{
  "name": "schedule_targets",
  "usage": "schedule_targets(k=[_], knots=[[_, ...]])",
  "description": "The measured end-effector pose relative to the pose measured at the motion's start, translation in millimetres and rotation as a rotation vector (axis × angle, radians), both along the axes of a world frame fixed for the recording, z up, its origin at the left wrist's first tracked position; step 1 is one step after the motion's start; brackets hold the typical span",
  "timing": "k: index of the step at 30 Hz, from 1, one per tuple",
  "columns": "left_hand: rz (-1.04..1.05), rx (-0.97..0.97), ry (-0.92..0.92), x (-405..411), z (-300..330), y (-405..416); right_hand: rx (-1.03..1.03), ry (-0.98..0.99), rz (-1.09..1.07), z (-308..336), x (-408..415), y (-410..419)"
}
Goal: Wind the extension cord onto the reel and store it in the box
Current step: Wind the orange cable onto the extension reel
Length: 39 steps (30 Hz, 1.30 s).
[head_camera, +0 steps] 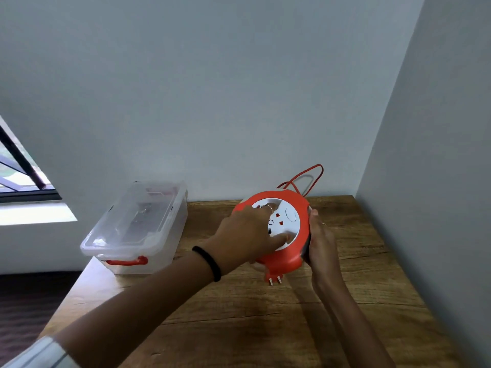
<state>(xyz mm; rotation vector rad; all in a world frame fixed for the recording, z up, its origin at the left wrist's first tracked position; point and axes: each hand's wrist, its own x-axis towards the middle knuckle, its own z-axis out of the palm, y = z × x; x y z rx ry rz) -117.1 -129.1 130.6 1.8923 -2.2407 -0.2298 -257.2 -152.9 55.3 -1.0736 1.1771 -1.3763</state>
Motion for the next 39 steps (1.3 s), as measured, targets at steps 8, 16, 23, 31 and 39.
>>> schedule_targets(k=[8, 16, 23, 31, 39], knots=[[0.121, 0.094, 0.187, -10.0, -20.3, -10.0, -0.037, 0.072, -0.032, -1.1, 2.0, 3.2], [0.025, 0.016, 0.217, -13.5, -16.9, -5.9, -0.069, 0.147, -0.083, 4.0, -1.6, 0.0], [-0.268, 0.102, -0.142, 6.4, -0.5, -9.8, 0.011, 0.098, 0.105, 5.8, -13.1, -9.2], [-0.469, 0.125, -0.545, 23.4, 34.0, -18.5, 0.124, 0.018, 0.118, -0.7, 1.7, -7.1], [-0.382, 0.068, -0.194, 31.9, 32.4, -19.1, 0.07, -0.021, 0.022, -0.7, -4.4, -12.7]])
